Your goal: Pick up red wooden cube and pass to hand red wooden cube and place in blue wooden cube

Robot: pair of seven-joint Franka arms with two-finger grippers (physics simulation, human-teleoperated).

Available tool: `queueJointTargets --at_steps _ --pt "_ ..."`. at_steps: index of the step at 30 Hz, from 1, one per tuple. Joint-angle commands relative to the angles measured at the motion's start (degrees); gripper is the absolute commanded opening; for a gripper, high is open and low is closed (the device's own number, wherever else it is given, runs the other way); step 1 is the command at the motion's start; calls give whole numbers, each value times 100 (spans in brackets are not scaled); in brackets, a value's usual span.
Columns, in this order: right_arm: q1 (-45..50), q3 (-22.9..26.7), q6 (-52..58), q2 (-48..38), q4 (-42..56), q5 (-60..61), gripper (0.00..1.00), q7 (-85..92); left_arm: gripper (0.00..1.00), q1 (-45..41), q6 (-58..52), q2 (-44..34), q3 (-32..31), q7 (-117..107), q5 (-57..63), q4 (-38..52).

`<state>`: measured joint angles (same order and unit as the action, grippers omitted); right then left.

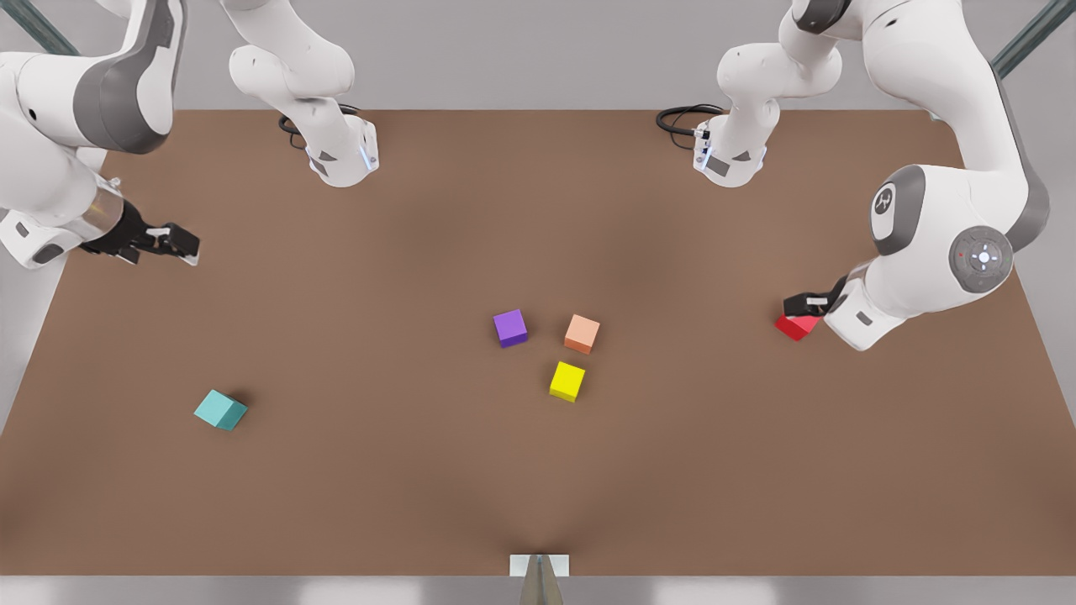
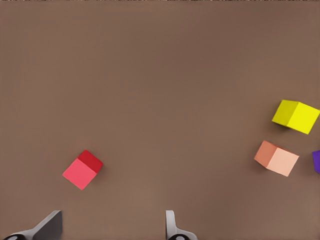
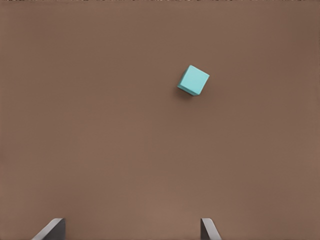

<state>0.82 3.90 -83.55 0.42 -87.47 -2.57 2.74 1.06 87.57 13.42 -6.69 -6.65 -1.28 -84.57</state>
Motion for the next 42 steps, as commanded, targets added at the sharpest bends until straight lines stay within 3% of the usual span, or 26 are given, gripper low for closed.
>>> queueJointTargets --at_steps 1,3,4,6,8,11,17,23,27,30,42 --pt "419 32 -171 10 2 37 100 131 100 0 199 -6 9 -196 -12 -16" --pt "419 32 -171 19 -7 28 100 131 100 0 216 73 88 -266 14 -86" --pt "419 32 -171 28 -7 28 100 131 100 -193 751 134 764 -275 5 -481" --pt "419 32 -171 28 -24 46 100 131 100 -255 2016 126 1319 -293 -47 -1509" --pt "419 32 -171 28 -42 46 100 131 100 -255 3274 143 1425 -811 -144 -2494" --pt "419 32 -179 46 -60 46 100 131 100 -247 4259 266 1556 -1364 -284 -3276" --pt "419 32 -206 89 -68 46 100 139 100 -185 4285 249 1987 -1488 -548 -3892" --pt "419 23 -179 89 -112 46 100 148 100 -132 4277 231 1996 -1698 -548 -4199" --pt "428 23 -171 89 -130 46 100 148 100 -141 4452 231 1996 -3079 -689 -4217" --pt "428 23 -162 89 -139 46 100 148 100 -141 5068 275 1996 -3079 -759 -4569" --pt "445 14 -171 239 -7 72 100 78 100 -203 5349 750 1987 -3008 -1014 -4639"
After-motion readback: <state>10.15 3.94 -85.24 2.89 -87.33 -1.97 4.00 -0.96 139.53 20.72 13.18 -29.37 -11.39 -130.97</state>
